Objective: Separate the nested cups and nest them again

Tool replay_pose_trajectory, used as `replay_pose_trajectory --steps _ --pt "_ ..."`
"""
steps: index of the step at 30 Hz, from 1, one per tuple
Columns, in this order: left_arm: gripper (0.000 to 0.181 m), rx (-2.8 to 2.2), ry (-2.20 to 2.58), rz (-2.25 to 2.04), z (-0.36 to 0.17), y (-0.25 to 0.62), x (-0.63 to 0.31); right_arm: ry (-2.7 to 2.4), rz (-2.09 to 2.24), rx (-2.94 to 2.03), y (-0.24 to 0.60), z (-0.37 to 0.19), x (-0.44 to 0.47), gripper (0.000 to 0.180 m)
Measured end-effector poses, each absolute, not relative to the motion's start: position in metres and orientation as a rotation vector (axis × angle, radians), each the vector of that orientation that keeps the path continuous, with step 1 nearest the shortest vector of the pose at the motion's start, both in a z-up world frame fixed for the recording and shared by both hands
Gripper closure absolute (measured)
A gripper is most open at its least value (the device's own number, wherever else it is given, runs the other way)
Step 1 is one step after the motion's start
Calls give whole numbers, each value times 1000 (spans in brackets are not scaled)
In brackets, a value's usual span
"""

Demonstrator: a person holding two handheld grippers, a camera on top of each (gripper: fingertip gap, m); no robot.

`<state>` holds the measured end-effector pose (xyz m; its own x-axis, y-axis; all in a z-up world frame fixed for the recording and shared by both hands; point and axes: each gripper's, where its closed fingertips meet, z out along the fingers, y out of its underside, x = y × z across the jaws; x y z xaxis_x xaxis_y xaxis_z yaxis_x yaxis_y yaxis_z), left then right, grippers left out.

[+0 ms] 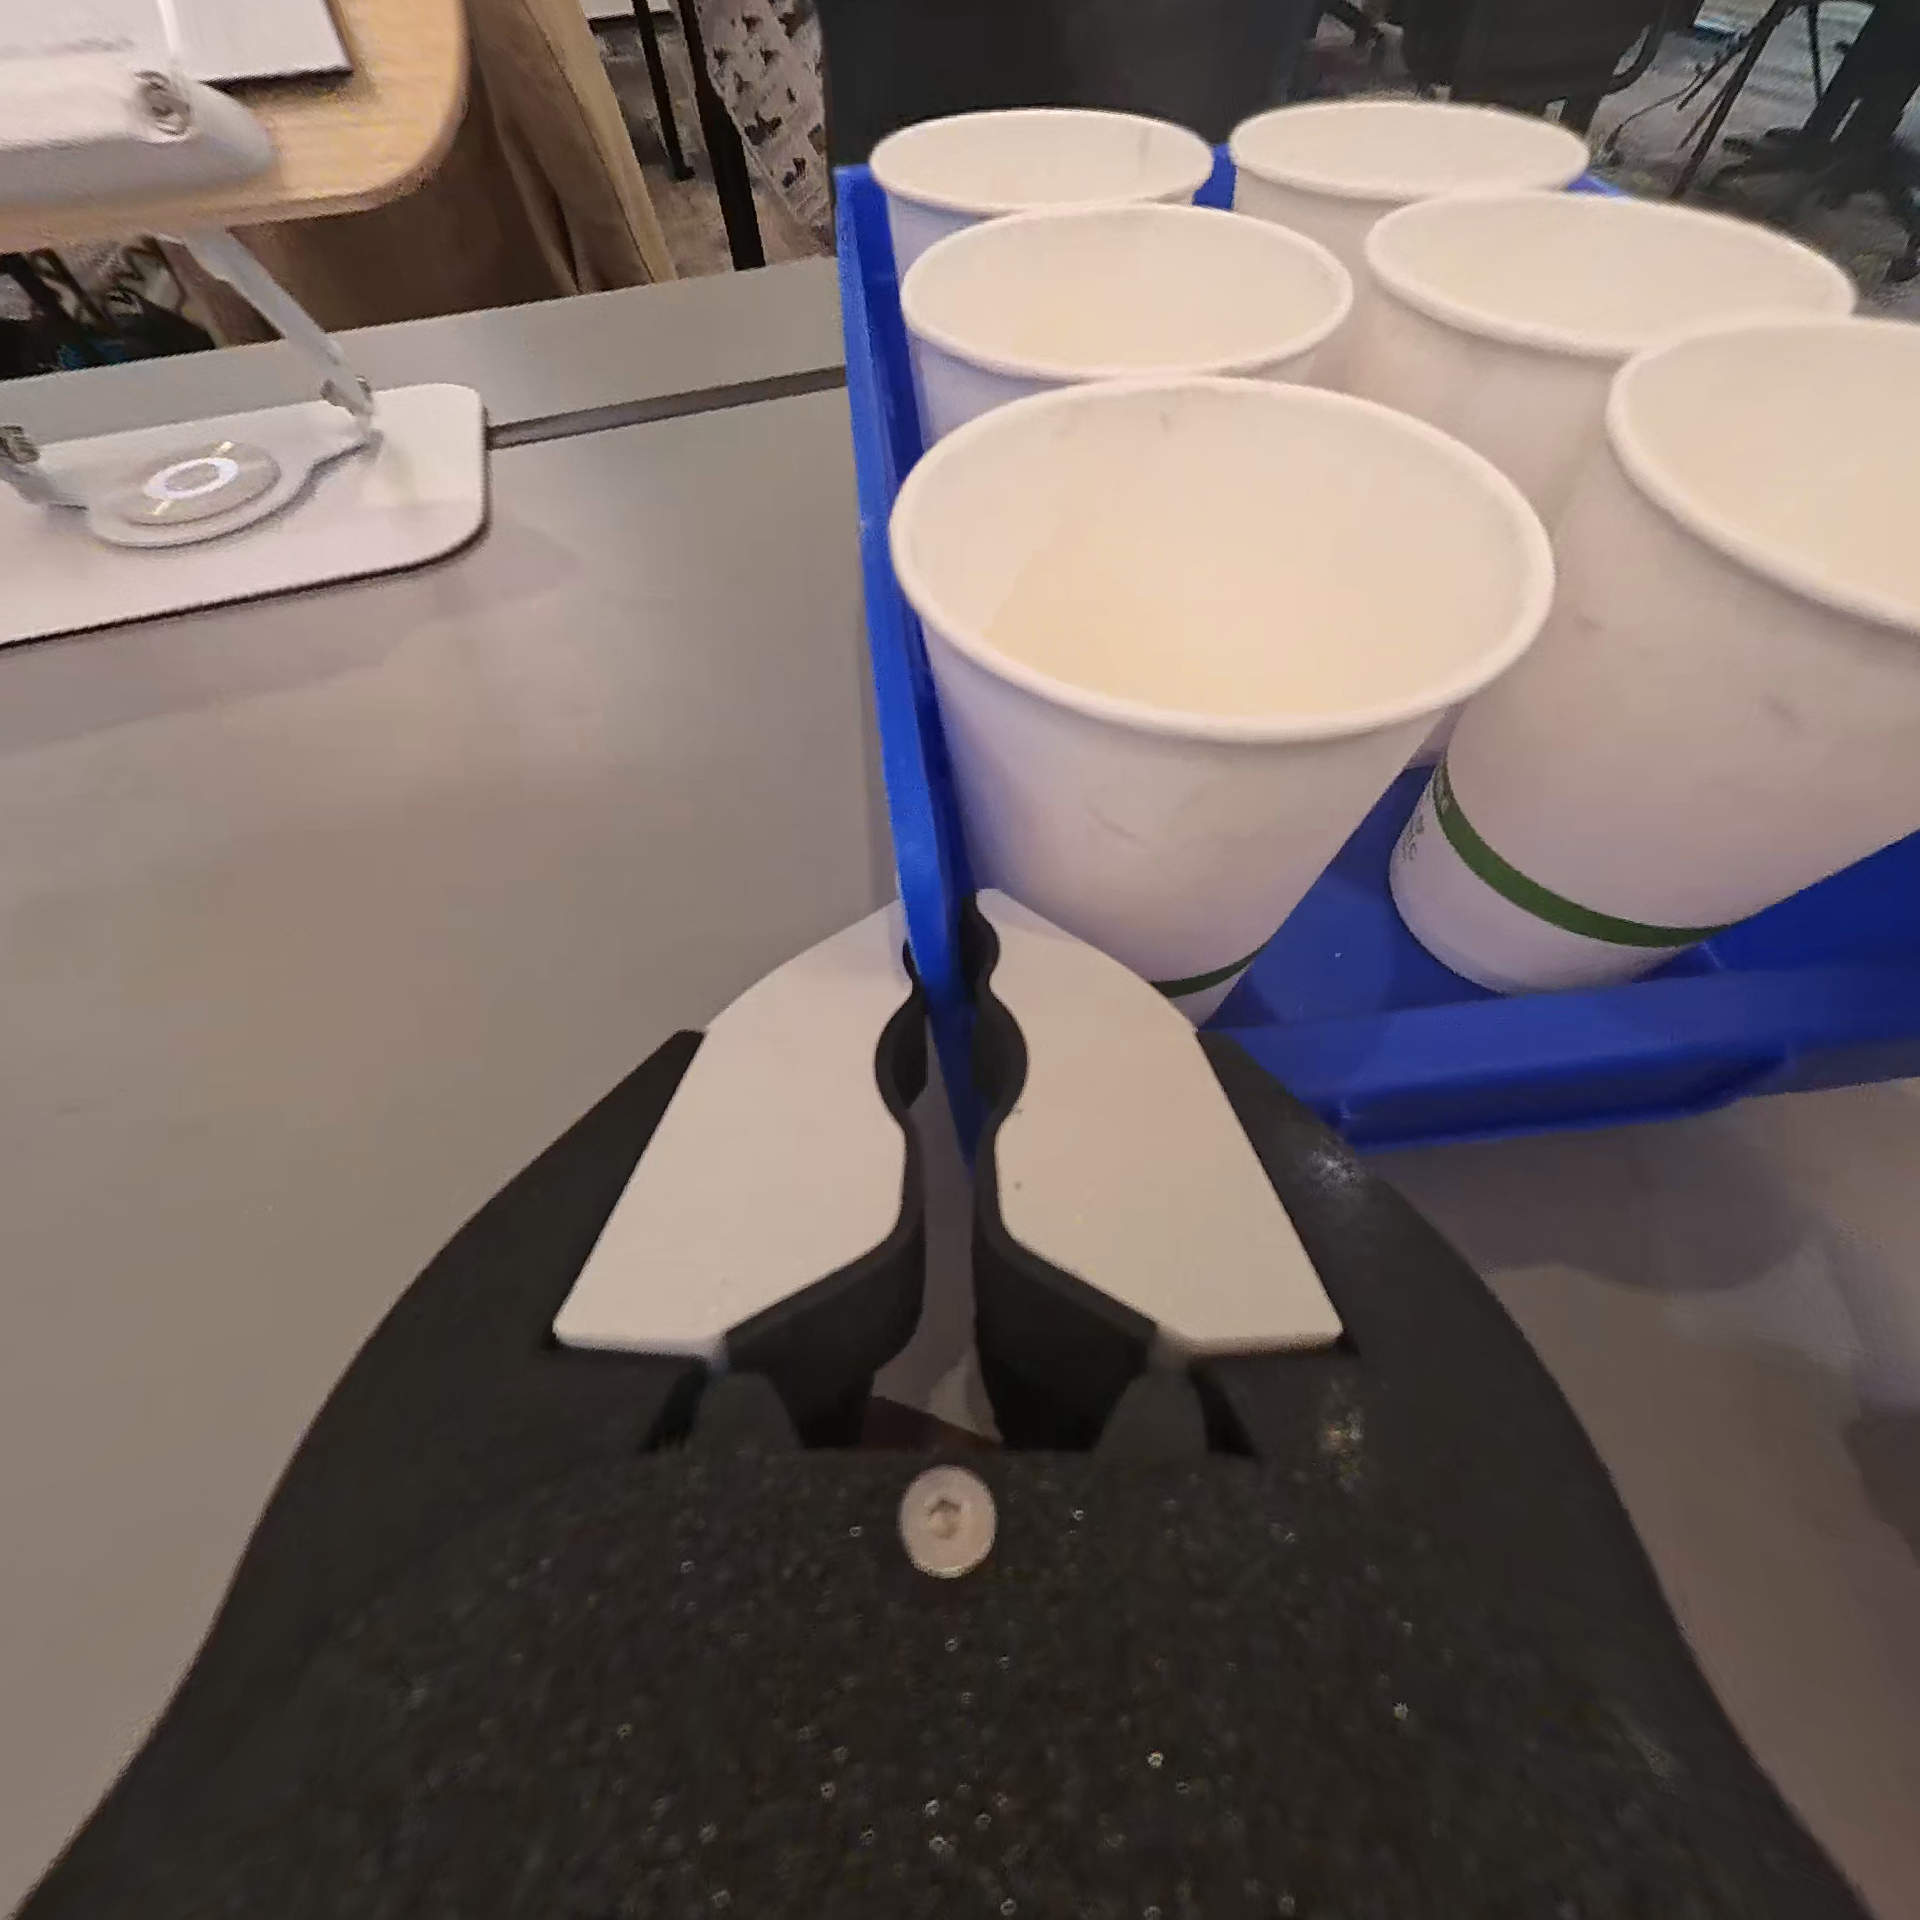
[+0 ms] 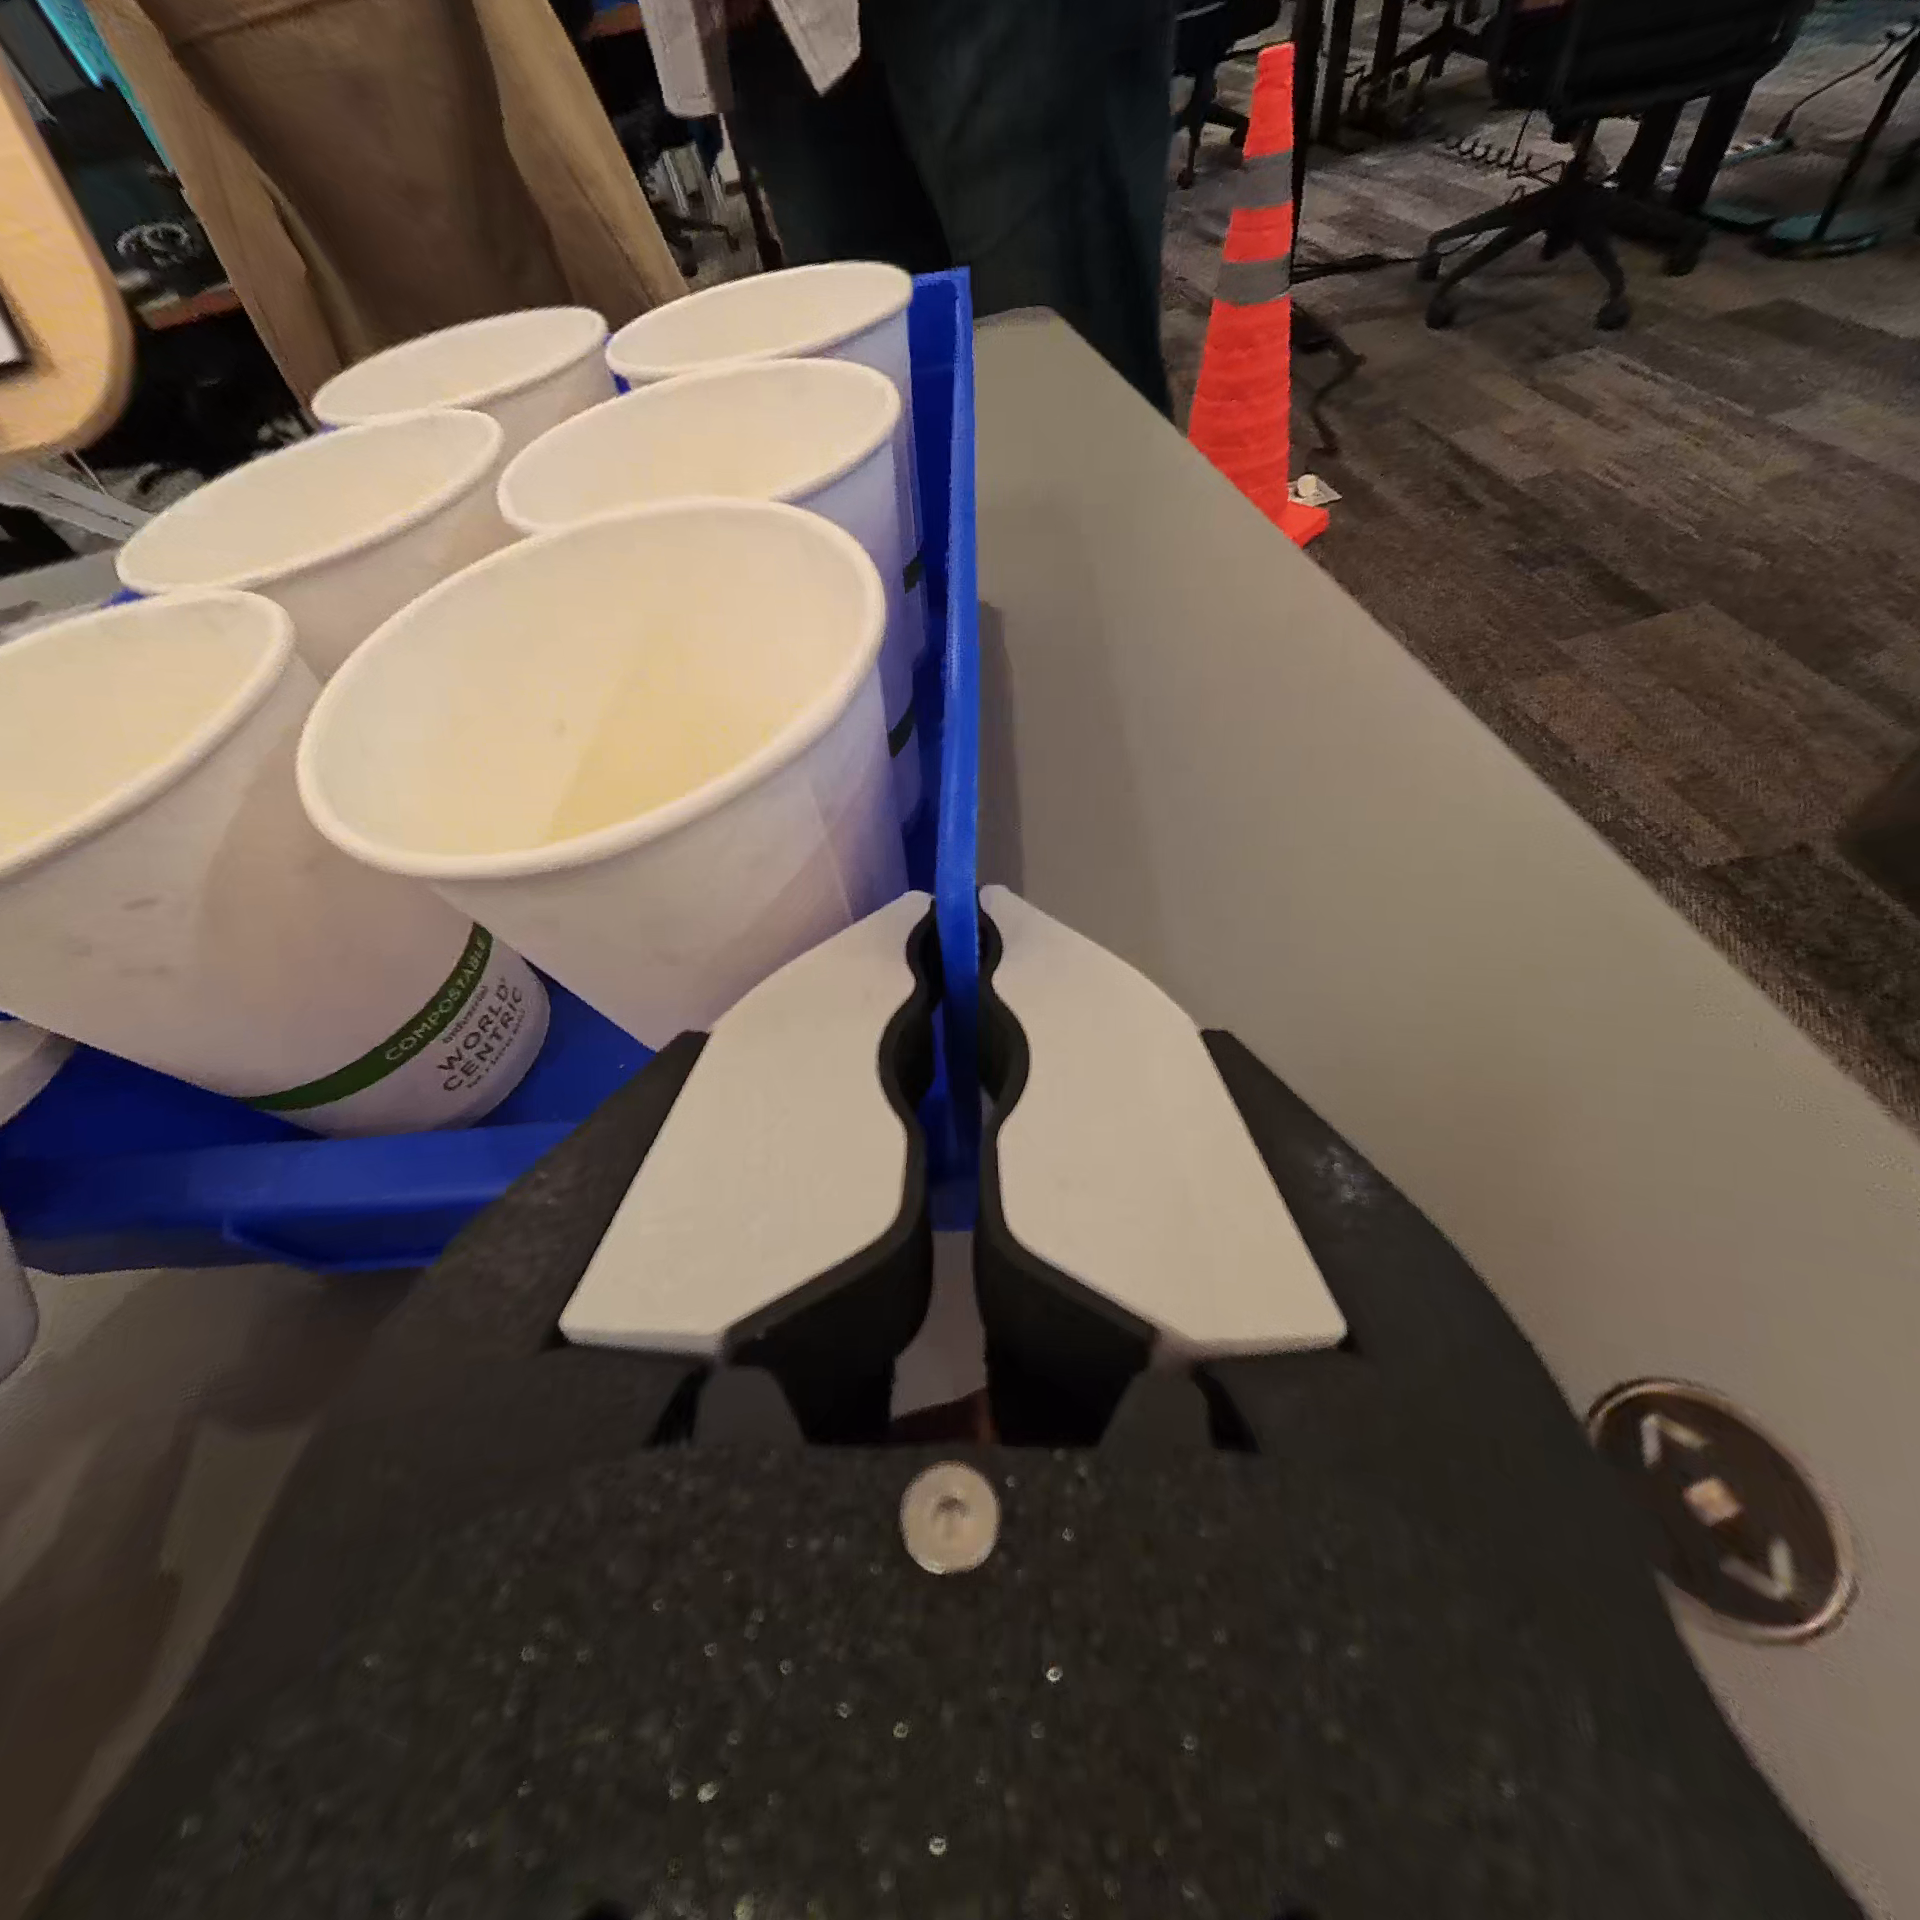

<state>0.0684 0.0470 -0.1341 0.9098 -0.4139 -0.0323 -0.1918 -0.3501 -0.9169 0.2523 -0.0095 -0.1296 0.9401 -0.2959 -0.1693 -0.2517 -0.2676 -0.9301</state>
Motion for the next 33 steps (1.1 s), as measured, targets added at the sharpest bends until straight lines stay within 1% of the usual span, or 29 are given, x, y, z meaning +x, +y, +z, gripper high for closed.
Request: replay_pose_trajectory --steps 4,9,17,22,27,28,29,30,31,33 --pt "179 -1911 418 -216 -122 42 26 388 2 -1833 -11 -123 209 177" --pt "179 -1917 316 -164 -111 39 -59 263 62 -1832 6 -107 126 177" --pt "179 -1947 164 -60 -116 42 -195 108 158 -1870 40 -110 -5 176" --pt "178 -1976 142 -64 -133 42 -237 60 157 -1915 45 -124 -45 176" --pt "177 -1977 148 -40 -137 44 -251 39 161 -1924 46 -130 -57 177" --pt "172 -1980 162 -41 -137 44 -252 22 192 -1926 45 -130 -59 175" --pt "149 -1991 180 -46 -139 42 -253 11 237 -1936 42 -130 -60 171" --pt "128 -2006 195 -64 -140 37 -255 12 270 -1950 38 -130 -57 156" --pt "125 -2021 205 -94 -140 29 -259 -8 302 -1954 30 -129 -54 145" --pt "128 -2014 208 -171 -134 6 -271 -44 345 -1924 11 -120 -44 142"
